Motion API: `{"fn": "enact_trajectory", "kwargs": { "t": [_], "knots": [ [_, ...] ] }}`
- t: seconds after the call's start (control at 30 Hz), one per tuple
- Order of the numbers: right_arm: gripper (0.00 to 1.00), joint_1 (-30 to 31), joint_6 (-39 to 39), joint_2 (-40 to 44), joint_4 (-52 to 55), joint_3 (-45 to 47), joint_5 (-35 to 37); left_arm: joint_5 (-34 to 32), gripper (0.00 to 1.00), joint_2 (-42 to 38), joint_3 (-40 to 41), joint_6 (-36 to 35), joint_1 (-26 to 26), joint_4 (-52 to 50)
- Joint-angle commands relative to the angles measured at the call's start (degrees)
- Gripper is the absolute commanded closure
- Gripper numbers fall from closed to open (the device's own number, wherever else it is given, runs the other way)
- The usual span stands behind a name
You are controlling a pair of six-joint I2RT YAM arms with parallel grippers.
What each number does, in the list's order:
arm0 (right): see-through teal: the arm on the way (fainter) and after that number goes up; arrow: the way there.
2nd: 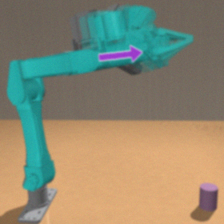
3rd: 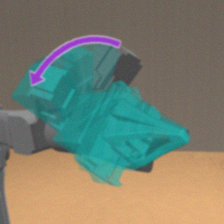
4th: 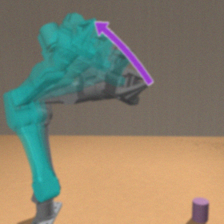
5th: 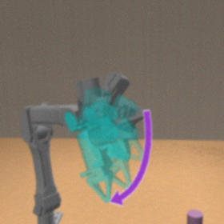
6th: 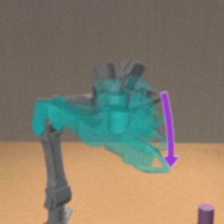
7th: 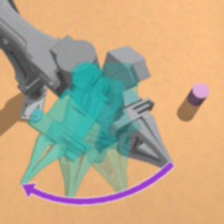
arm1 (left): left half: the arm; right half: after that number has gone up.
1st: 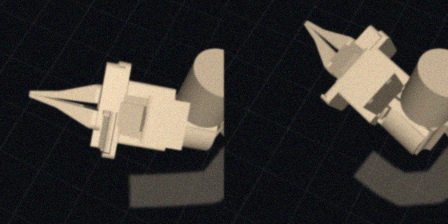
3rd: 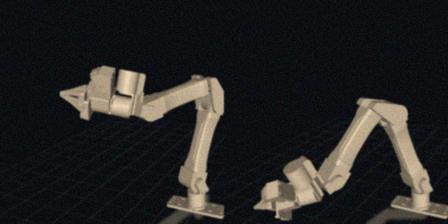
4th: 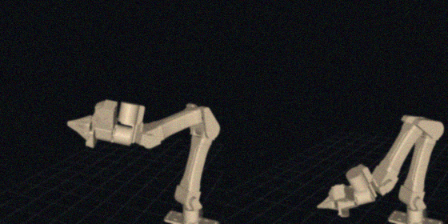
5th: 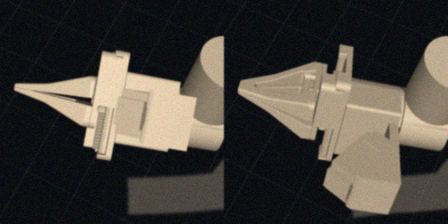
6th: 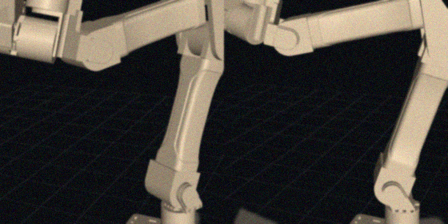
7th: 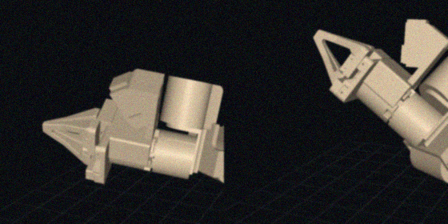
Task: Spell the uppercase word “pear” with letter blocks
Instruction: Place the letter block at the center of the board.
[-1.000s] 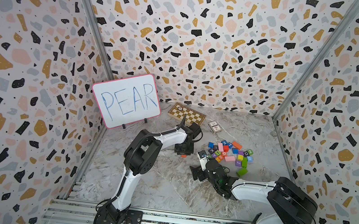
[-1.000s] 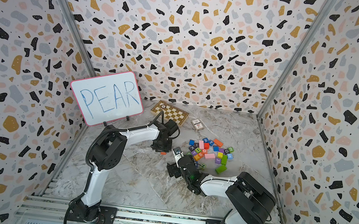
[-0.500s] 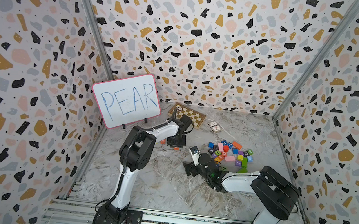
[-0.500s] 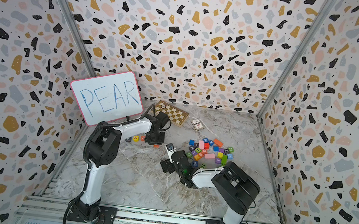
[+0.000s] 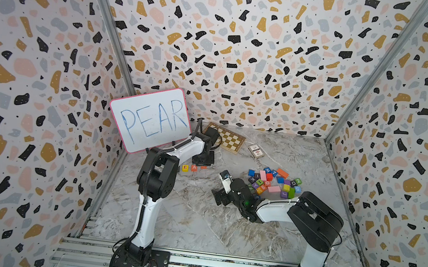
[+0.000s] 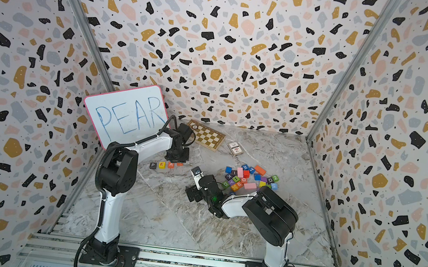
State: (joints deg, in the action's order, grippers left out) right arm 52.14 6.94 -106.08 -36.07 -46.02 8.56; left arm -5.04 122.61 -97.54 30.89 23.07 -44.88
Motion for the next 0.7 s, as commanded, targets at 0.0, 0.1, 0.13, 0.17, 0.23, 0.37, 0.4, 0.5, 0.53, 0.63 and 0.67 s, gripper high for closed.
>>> {"fn": "enact_trajectory", "kwargs": {
  "t": [0.0,0.1,0.13,0.17,0.23,0.37,0.4,0.5,0.53,0.63,0.67],
  "knots": [
    [0.0,0.06,-0.62,-0.42,-0.54,-1.35,-0.34,0.18,0.7,1.48,-1.43,-1.1,-0.78,-0.25],
    [0.0,0.06,-0.53,-0.78,-0.58,-1.44,-0.49,0.67,0.7,1.83,-1.43,-1.1,-1.09,0.05],
    [0.0,0.07,-0.45,-0.89,-0.66,-1.52,-0.56,0.73,0.7,2.01,-1.43,-1.18,-1.14,0.06],
    [0.0,0.07,-0.51,-1.02,-0.66,-1.53,-0.63,0.86,0.7,2.18,-1.43,-1.19,-1.25,0.23],
    [0.0,0.07,-0.38,-1.14,-0.66,-1.67,-0.79,1.25,0.7,2.53,-1.43,-1.32,-1.36,0.32],
    [0.0,0.07,-0.36,-1.32,-0.62,-1.79,-0.99,1.79,0.7,3.23,-1.51,-1.36,-1.47,0.61],
    [0.0,0.06,-0.35,-1.32,-0.65,-1.79,-1.0,1.84,0.7,3.32,-1.53,-1.36,-1.53,0.68],
    [0.0,0.02,-0.33,-1.49,-0.58,-1.86,-1.06,1.82,0.7,3.6,-1.61,-1.37,-1.7,0.79],
    [0.0,0.07,-0.26,-1.52,-0.54,-1.93,-1.12,1.93,0.7,3.65,-1.65,-1.36,-1.67,0.77],
    [0.0,0.06,-0.26,-1.58,-0.49,-2.06,-1.15,2.18,0.7,3.81,-1.75,-1.29,-1.78,0.93],
    [0.0,0.07,-0.28,-1.56,-0.5,-2.05,-1.13,2.23,0.7,3.83,-1.71,-1.27,-1.78,0.92]
  ]
}}
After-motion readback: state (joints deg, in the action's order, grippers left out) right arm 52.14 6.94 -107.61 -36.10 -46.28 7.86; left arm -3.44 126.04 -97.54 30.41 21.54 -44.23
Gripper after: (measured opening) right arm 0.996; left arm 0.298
